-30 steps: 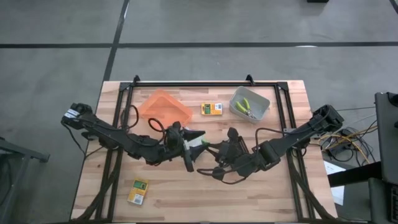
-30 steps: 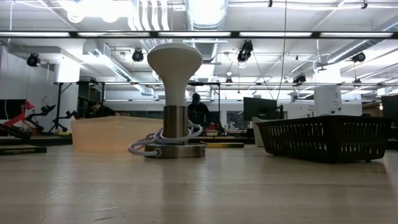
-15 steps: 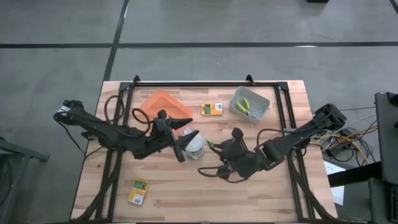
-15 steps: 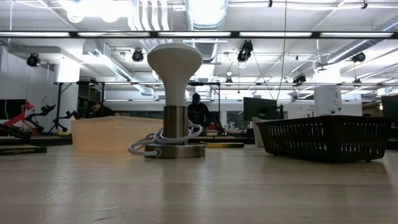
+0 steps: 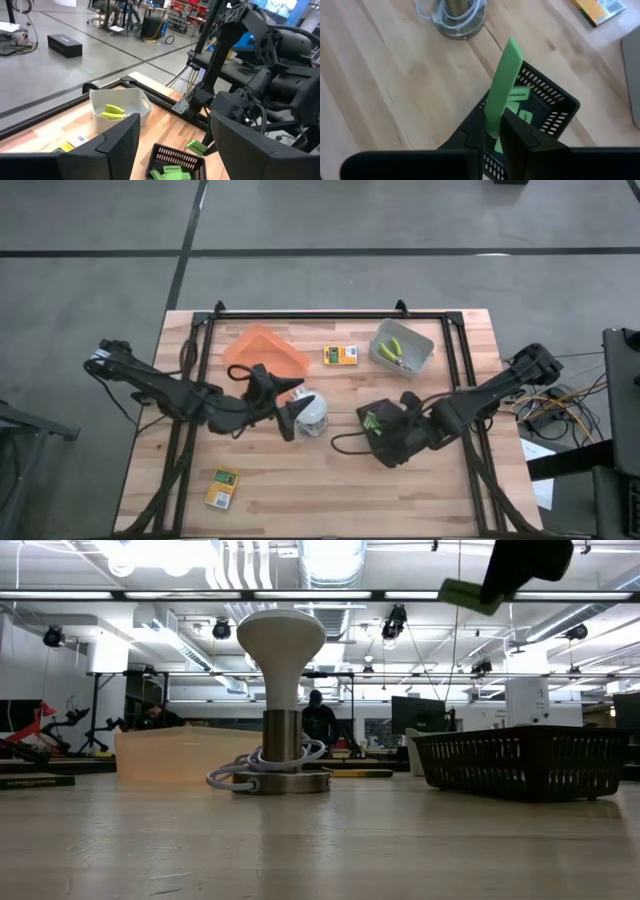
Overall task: Pick & Place School Supplies
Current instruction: Put the green eraser into the black bin
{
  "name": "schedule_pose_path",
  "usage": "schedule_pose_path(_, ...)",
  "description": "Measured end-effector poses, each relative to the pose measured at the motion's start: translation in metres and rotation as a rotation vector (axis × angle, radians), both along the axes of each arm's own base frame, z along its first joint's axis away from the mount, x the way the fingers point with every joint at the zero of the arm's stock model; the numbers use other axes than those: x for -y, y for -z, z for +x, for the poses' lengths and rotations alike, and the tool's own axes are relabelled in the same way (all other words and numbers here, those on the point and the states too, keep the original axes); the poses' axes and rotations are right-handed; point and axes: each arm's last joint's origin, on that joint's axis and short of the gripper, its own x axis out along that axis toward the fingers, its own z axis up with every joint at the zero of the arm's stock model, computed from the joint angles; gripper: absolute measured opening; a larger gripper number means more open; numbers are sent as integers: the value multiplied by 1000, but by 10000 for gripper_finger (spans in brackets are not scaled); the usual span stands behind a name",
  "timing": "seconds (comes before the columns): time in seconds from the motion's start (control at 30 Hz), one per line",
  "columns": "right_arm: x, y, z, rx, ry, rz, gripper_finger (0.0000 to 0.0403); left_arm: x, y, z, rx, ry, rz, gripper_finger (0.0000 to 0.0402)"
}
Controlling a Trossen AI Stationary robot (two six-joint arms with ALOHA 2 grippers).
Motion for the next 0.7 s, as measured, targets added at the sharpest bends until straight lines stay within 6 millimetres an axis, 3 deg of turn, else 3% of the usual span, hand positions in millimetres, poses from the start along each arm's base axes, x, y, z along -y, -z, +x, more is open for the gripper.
schedule_pose_path(0.17,2,19,2,-50,1,16,38,1,4,3,-7,-4,-8,250)
schedule_pose_path(0.33,7,51,-5,-190,28,125,38,2,5,4,-5,-7,-18,250)
schedule_pose_path(0.53,12,90,-10,-184,36,184,38,2,5,4,-5,-9,-17,250)
schedule_pose_path(0.7,15,107,-13,-163,87,228,40,1,5,4,-5,-12,-16,250)
